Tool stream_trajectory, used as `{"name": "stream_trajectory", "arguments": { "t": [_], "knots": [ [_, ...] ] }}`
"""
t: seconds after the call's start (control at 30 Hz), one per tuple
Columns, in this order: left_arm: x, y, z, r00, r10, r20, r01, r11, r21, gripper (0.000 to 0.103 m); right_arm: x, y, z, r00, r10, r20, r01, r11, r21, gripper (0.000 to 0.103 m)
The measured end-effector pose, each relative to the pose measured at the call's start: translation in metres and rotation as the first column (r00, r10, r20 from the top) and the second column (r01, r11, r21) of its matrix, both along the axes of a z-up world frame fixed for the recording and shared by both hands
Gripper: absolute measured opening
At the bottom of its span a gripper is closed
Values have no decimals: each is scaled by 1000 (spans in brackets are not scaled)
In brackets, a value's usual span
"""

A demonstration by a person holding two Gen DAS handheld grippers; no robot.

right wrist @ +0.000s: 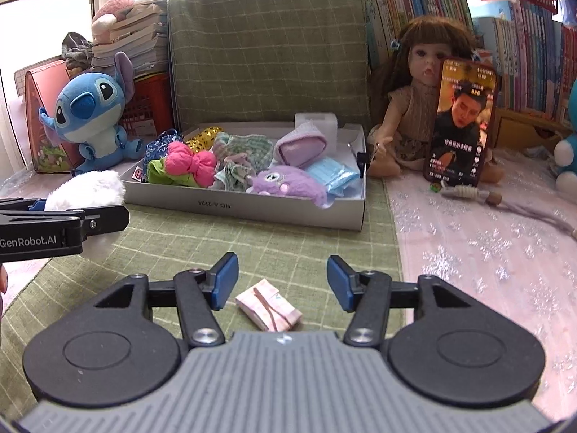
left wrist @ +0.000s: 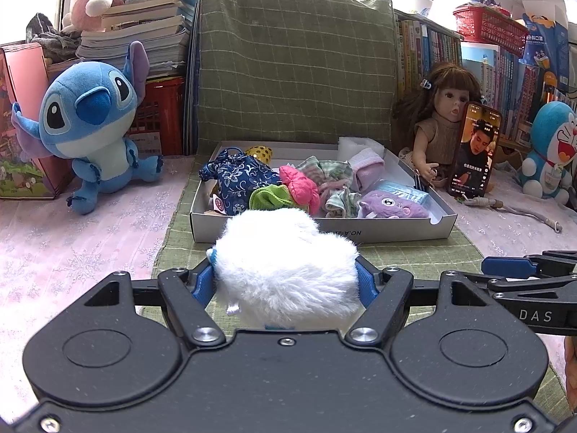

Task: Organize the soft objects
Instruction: 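Carry fluffy ball with left tool while right tool grasps and carries packet into box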

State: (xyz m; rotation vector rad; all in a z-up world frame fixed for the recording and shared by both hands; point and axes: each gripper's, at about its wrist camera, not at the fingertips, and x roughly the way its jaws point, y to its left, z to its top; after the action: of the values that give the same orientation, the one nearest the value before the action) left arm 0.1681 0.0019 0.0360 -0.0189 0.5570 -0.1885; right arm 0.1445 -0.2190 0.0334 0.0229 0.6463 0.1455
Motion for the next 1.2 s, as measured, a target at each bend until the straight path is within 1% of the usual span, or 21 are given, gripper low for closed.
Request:
{"name": "stream_trajectory", "arguments": {
  "t": [0.03, 0.1, 0.2, 0.27, 0.33, 0.37, 0.4, 0.43, 0.47, 0.53, 0.63, 0.77, 0.87, 1.0, 1.2],
  "knots": [
    [0, 0, -1, 1000, 0, -2, 0, 1000, -1, 71, 1, -3, -2, 1000, 7, -16, -6, 1000, 14, 75],
    [0, 1, -2, 1000, -1, -5, 1, 1000, -2, 71, 0, -4, -6, 999, 26, -21, -26, 1000, -5, 79],
    [0, 0, -3, 1000, -3, -7, 3, 1000, -2, 71, -6, 9, -10, 995, 101, -22, -102, 990, -100, 85],
    [0, 0, -4, 1000, -4, -10, 4, 1000, -1, 71, -8, 17, -13, 990, 135, -33, -139, 979, -151, 85],
    [-1, 0, -5, 1000, -5, -12, 5, 1000, -1, 71, -7, 21, -16, 990, 134, -47, -141, 975, -174, 83],
    [-1, 0, -6, 1000, -6, -13, 6, 1000, -1, 71, -5, 20, -18, 989, 133, -59, -141, 976, -164, 76],
    [-1, 0, -6, 1000, -7, -14, 7, 1000, -1, 71, -5, 19, -18, 989, 129, -66, -137, 980, -144, 59],
    [-1, 0, -6, 1000, -10, -15, 10, 1000, 0, 71, -4, 17, -19, 990, 123, -71, -131, 985, -116, 47],
    [-1, 0, -6, 1000, -13, -13, 13, 1000, 1, 71, -5, 16, -18, 991, 113, -69, -120, 987, -107, 39],
    [-1, 0, -6, 1000, -13, -10, 13, 1000, 3, 71, -7, 16, -16, 991, 119, -65, -125, 986, -106, 36],
    [1, 0, -4, 1000, -10, -6, 10, 1000, -2, 71, -8, 18, -12, 994, 108, -34, -112, 986, -126, 35],
    [9, 0, 3, 1000, -12, 0, 12, 1000, -13, 71, -1, 16, 1, 996, 92, -10, -93, 991, -94, 36],
    [18, 0, 13, 1000, -17, 20, 17, 1000, -17, 71, 9, 14, 13, 997, 73, 13, -72, 993, -92, 36],
    [37, -4, 26, 999, -19, 45, 20, 1000, -12, 71, 29, 10, 26, 999, 35, 30, -32, 997, -77, 36],
    [71, -13, 33, 999, -29, 44, 30, 999, -28, 71, 66, 2, 35, 999, -38, 37, 40, 999, -31, 36]
  ]
}}
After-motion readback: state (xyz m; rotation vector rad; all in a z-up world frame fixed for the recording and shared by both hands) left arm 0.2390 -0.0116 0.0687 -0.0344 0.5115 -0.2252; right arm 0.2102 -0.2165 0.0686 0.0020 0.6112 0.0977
